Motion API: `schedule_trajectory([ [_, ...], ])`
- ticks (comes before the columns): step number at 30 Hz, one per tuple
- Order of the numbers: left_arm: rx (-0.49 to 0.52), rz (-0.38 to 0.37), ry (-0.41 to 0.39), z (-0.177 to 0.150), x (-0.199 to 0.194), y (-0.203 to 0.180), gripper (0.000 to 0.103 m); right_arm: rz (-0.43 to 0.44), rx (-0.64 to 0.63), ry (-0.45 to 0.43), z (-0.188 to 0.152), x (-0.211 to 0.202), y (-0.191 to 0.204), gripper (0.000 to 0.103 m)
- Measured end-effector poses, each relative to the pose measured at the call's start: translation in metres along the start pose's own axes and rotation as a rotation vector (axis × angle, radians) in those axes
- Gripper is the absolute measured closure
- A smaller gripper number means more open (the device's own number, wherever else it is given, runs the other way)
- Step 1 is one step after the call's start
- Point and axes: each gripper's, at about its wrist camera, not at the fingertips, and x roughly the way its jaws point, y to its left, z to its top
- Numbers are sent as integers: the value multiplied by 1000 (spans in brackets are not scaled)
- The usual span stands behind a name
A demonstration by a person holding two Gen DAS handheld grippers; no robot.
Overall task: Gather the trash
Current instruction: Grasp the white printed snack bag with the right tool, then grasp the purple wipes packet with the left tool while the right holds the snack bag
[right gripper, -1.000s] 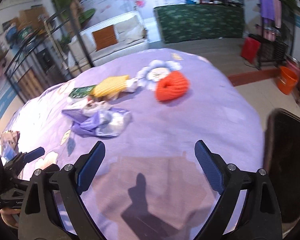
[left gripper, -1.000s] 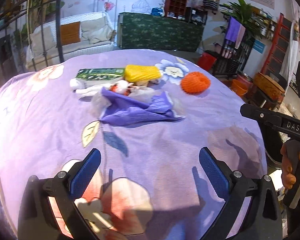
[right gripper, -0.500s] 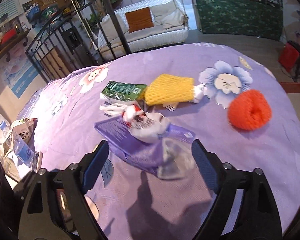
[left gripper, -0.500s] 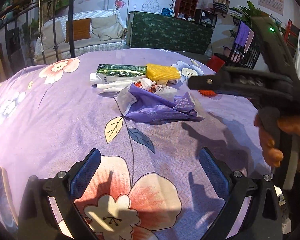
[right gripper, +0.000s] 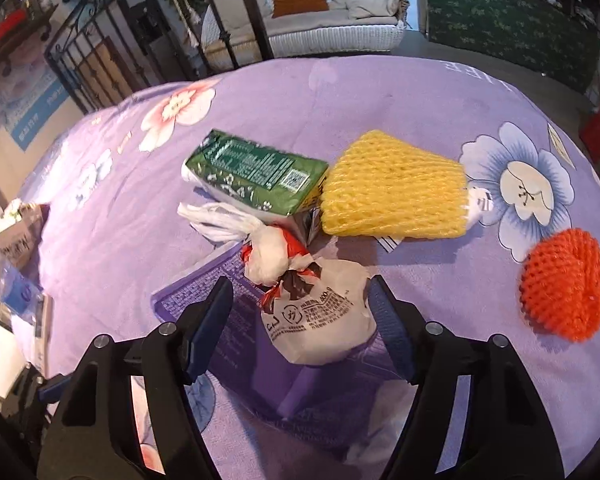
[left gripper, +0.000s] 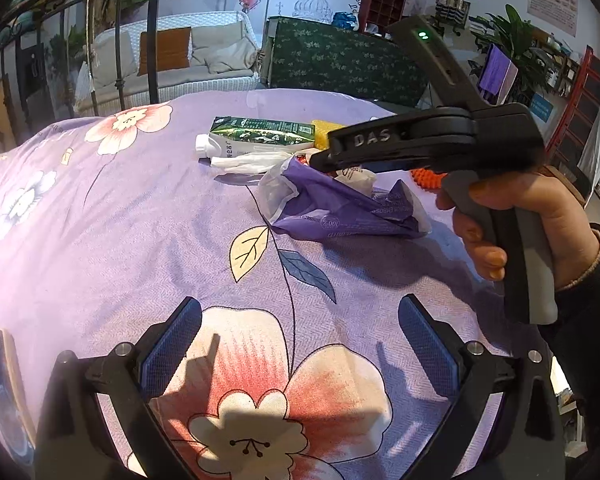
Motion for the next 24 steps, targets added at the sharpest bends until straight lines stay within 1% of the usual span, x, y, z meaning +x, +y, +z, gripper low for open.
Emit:
schedule_trajectory([
  [2,-4,1,3,0,1,1,6,-34,-10,11,0,7,3,42],
  [3,-8,0,5,0,2,1,6,-38,-8,17,1,10,3,48],
  [4,-11,-1,8,0,3,2,6,-34,-7,23,2,13,3,59],
  [5,-13,-2,10,0,3,3,6,-36,-9,29,2,16,2,66],
  [6,-15,-4,11,0,4,4,6,-43,-15,36,1,17,3,77],
  [7,-16,-5,11,0,4,4,6,-56,-27,41,0,19,4,82],
  [9,-16,-6,12,0,4,4,6,-65,-41,35,-1,16,4,89],
  [13,-20,-9,11,1,5,6,6,-56,-36,7,-6,4,4,96],
  [20,-17,-13,8,6,8,7,6,-17,20,-70,-21,-39,-4,97],
  [24,-27,-31,7,13,14,11,6,-8,67,-120,-30,-66,-11,97],
])
